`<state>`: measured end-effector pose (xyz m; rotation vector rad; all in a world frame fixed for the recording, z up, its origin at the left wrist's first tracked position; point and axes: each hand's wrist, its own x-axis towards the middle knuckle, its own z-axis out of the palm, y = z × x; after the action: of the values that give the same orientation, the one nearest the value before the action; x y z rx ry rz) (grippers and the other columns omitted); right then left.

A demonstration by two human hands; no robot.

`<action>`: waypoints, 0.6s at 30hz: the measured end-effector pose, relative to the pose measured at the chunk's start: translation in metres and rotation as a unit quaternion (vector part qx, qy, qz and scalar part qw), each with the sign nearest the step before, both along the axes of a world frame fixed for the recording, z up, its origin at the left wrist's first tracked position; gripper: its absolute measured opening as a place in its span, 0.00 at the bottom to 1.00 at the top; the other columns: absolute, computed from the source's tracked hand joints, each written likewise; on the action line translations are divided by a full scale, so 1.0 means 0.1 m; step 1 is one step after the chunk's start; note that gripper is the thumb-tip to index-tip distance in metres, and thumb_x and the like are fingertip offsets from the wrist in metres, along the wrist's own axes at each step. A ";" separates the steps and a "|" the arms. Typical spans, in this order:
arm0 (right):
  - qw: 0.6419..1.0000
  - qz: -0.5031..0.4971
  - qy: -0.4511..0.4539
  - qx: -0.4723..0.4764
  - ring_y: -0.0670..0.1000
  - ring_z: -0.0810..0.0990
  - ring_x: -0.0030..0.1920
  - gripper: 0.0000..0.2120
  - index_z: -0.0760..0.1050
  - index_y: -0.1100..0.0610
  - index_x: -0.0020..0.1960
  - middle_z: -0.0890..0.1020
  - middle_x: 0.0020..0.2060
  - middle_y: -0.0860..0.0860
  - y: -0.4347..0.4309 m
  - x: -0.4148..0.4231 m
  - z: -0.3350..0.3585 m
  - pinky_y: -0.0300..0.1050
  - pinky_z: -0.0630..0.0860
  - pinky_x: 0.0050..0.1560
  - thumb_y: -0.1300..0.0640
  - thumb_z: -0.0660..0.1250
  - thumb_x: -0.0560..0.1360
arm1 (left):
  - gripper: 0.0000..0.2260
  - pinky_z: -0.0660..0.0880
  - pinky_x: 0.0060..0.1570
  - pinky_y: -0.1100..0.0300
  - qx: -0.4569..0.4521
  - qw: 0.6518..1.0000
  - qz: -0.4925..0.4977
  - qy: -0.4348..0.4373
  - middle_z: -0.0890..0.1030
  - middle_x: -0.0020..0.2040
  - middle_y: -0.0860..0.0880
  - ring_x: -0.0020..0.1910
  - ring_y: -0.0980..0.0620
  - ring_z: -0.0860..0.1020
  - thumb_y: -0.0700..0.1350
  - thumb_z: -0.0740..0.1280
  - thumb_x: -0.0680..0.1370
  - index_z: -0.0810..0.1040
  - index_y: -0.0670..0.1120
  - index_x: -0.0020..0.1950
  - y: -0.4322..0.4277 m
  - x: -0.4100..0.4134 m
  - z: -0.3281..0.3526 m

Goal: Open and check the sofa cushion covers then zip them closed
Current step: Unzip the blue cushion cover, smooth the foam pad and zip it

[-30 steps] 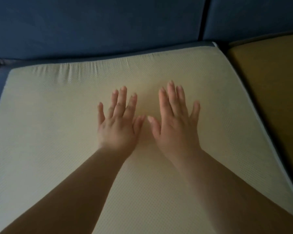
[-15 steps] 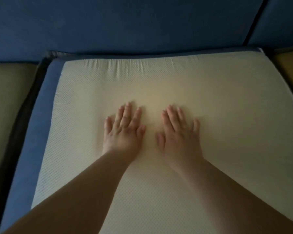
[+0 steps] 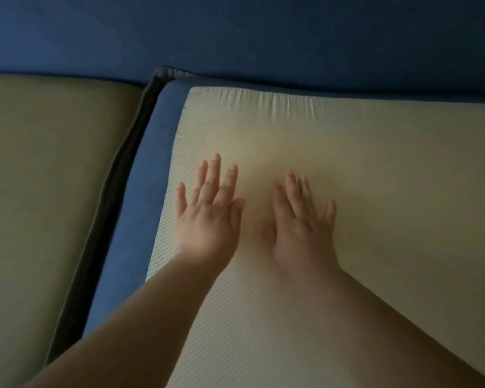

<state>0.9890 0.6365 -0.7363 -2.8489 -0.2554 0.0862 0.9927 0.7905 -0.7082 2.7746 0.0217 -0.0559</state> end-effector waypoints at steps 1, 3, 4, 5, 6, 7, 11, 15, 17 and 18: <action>1.000 0.012 -0.024 0.016 0.56 0.51 0.79 0.30 0.57 0.56 0.78 0.52 0.79 0.54 0.12 -0.02 0.10 0.71 0.51 0.70 0.44 0.50 0.79 | 0.23 0.34 0.73 0.49 0.006 0.999 0.014 -0.032 0.39 0.78 0.55 0.76 0.56 0.36 0.55 0.44 0.83 0.46 0.55 0.78 0.12 -0.05 0.07; 0.997 0.035 -0.060 0.039 0.55 0.46 0.79 0.31 0.51 0.55 0.80 0.47 0.80 0.53 0.40 -0.10 0.25 0.68 0.45 0.72 0.44 0.52 0.81 | 0.24 0.34 0.72 0.46 0.027 0.997 0.049 -0.053 0.37 0.77 0.55 0.76 0.54 0.35 0.55 0.45 0.83 0.45 0.55 0.78 0.42 -0.20 0.13; 0.996 0.049 -0.063 0.047 0.54 0.45 0.79 0.32 0.50 0.55 0.80 0.47 0.80 0.53 0.51 -0.15 0.24 0.67 0.44 0.73 0.43 0.53 0.81 | 0.25 0.35 0.72 0.44 0.033 0.996 0.064 -0.042 0.36 0.77 0.55 0.76 0.53 0.35 0.55 0.46 0.82 0.45 0.55 0.79 0.55 -0.28 0.10; 0.996 0.062 -0.050 0.046 0.55 0.46 0.79 0.32 0.51 0.55 0.80 0.48 0.80 0.53 0.62 -0.20 0.17 0.68 0.45 0.74 0.43 0.53 0.81 | 0.25 0.37 0.73 0.42 0.042 0.996 0.073 -0.012 0.36 0.78 0.55 0.76 0.54 0.35 0.56 0.45 0.82 0.45 0.56 0.79 0.66 -0.36 0.02; 0.996 0.072 -0.029 0.031 0.55 0.49 0.79 0.32 0.53 0.55 0.80 0.50 0.80 0.53 0.71 -0.25 0.06 0.70 0.49 0.73 0.43 0.53 0.80 | 0.26 0.40 0.74 0.40 0.053 0.995 0.073 0.032 0.37 0.78 0.55 0.76 0.54 0.35 0.58 0.44 0.81 0.44 0.56 0.78 0.75 -0.44 -0.08; 0.997 0.083 -0.007 0.003 0.55 0.51 0.79 0.32 0.55 0.55 0.79 0.53 0.79 0.53 0.79 -0.31 -0.07 0.71 0.53 0.72 0.42 0.53 0.79 | 0.26 0.43 0.74 0.39 0.066 0.993 0.068 0.075 0.37 0.78 0.55 0.76 0.55 0.34 0.60 0.42 0.80 0.43 0.57 0.78 0.81 -0.52 -0.20; 0.995 0.084 0.021 -0.039 0.56 0.54 0.78 0.32 0.58 0.54 0.79 0.56 0.79 0.53 0.82 -0.36 -0.34 0.67 0.53 0.72 0.42 0.53 0.78 | 0.28 0.39 0.74 0.44 0.061 0.991 0.064 0.103 0.34 0.77 0.56 0.75 0.56 0.31 0.61 0.39 0.78 0.40 0.58 0.78 0.90 -0.55 -0.46; 0.996 0.081 -0.006 -0.046 0.56 0.55 0.78 0.32 0.58 0.54 0.79 0.57 0.79 0.53 0.83 -0.38 -0.34 0.67 0.54 0.73 0.42 0.53 0.78 | 0.27 0.38 0.74 0.44 0.053 0.993 0.061 0.091 0.35 0.77 0.55 0.75 0.55 0.32 0.61 0.39 0.79 0.41 0.57 0.78 0.90 -0.57 -0.48; 0.996 0.077 -0.012 -0.054 0.56 0.56 0.78 0.32 0.59 0.54 0.78 0.57 0.78 0.53 0.87 -0.37 -0.37 0.67 0.54 0.73 0.42 0.53 0.78 | 0.27 0.38 0.74 0.44 0.043 0.993 0.062 0.094 0.36 0.77 0.55 0.75 0.55 0.32 0.61 0.39 0.79 0.42 0.57 0.78 0.91 -0.55 -0.49; 0.995 0.074 -0.016 -0.057 0.56 0.56 0.78 0.32 0.59 0.54 0.78 0.58 0.78 0.53 0.87 -0.37 -0.38 0.67 0.54 0.73 0.42 0.53 0.78 | 0.27 0.37 0.74 0.44 0.041 0.993 0.059 0.097 0.35 0.77 0.55 0.75 0.55 0.32 0.61 0.39 0.79 0.42 0.57 0.78 0.91 -0.55 -0.49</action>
<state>0.9519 0.7234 -0.7744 -2.9417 -0.4840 0.0864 0.9373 0.8818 -0.7574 2.8325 0.2429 -0.2988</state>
